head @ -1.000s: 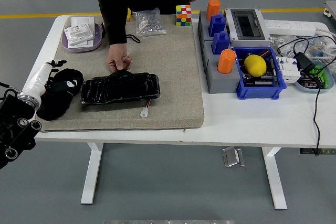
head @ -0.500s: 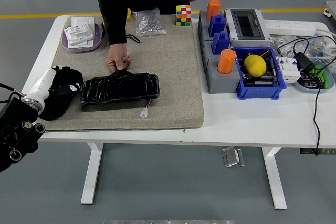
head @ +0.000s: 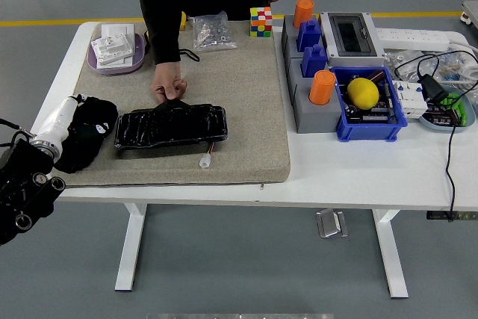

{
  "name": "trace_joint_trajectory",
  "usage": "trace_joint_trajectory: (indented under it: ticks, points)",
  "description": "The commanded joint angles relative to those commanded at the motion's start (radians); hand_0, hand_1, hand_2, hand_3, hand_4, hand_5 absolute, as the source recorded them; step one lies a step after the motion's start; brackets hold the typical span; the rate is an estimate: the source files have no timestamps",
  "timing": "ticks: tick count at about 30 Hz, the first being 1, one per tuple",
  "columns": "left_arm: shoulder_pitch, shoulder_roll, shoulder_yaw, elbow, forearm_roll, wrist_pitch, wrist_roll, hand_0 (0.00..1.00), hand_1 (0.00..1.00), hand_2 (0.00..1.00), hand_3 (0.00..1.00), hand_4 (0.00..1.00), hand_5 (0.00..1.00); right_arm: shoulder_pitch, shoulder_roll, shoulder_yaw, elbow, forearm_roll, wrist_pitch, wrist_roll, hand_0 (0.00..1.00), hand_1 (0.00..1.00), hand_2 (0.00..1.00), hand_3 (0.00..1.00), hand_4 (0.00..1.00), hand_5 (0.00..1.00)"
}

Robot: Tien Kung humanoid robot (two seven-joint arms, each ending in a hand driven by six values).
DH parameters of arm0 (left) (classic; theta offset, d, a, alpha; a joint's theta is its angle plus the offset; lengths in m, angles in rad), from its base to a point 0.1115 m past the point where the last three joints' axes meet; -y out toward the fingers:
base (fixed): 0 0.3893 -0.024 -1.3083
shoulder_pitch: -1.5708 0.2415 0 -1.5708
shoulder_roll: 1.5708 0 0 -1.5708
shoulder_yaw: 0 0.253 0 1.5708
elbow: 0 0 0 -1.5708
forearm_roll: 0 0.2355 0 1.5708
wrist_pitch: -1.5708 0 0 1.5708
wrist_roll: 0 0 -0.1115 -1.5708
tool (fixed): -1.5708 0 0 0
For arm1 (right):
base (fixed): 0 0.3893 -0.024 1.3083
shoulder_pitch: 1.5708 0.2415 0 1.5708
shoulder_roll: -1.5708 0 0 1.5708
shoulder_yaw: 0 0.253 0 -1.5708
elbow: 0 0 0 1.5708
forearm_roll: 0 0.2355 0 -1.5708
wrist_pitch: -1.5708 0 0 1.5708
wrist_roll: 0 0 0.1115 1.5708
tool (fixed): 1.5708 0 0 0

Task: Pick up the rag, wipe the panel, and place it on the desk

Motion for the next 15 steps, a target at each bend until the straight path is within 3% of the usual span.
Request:
trace_joint_trajectory:
  ticks: [13,14,15]
  points:
    - [-0.003,0.001,0.007,0.003,0.009,0.013,-0.004,0.417,0.703,0.866,0.645,0.622,0.144,0.004,-0.002,0.001,0.0,0.001,-0.001,0.0,0.724,0.637,0.68,0.583,0.955,0.549]
    - [-0.003,0.0,0.007,0.004,0.015,0.016,-0.003,0.389,0.532,0.845,0.596,0.535,0.061,0.004,-0.001,0.002,0.0,-0.001,-0.002,-0.001,0.724,0.637,0.679,0.584,0.955,0.549]
    - [-0.003,0.0,0.006,0.005,0.02,0.02,-0.003,0.389,0.532,0.845,0.596,0.535,0.061,0.005,-0.001,0.003,0.0,-0.001,-0.002,0.0,0.724,0.637,0.679,0.584,0.955,0.549]
